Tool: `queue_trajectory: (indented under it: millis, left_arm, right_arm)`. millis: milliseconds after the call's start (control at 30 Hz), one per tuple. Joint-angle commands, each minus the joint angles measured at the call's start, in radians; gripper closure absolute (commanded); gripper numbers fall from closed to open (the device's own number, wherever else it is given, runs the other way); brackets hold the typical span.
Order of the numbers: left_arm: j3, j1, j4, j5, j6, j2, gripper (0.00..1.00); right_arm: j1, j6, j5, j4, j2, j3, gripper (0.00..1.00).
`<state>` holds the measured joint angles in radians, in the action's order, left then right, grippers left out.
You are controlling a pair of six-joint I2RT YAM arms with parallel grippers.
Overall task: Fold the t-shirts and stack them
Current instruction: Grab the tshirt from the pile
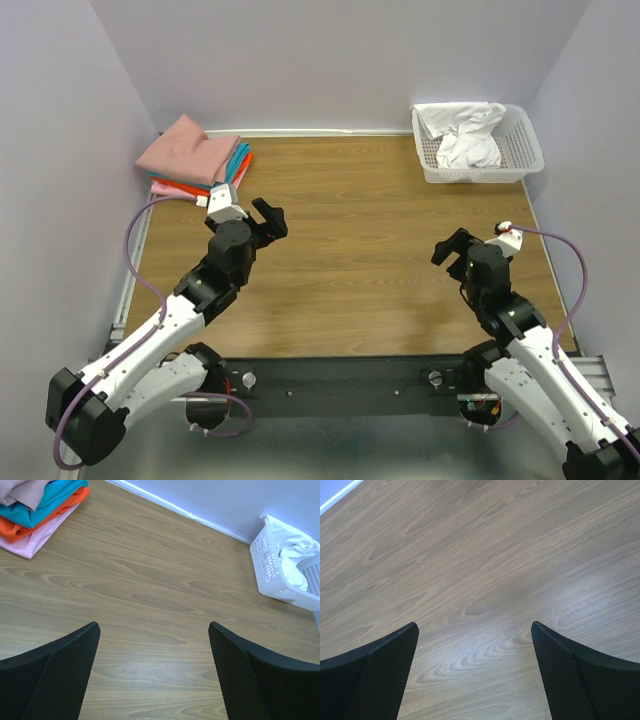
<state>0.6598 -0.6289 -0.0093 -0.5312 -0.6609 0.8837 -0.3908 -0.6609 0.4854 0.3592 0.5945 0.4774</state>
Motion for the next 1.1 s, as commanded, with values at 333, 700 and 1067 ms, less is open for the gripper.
queue_trajectory:
  millis: [333,700,1067]
  left_arm:
    - [-0.063,0.000,0.028,-0.101,-0.091,-0.071,0.04]
    - [-0.048,-0.002,-0.008,-0.119,-0.045,-0.083,0.04]
    - [-0.083,-0.002,0.002,-0.164,-0.043,-0.150,0.04]
  right_arm:
    - [0.004,0.009,0.053,-0.089,0.092,0.102,0.00]
    - [0.079,0.095,0.141,-0.082,0.621,0.596,0.00]
    - [0.366,0.297,-0.189,-0.069,1.301,1.283,0.00]
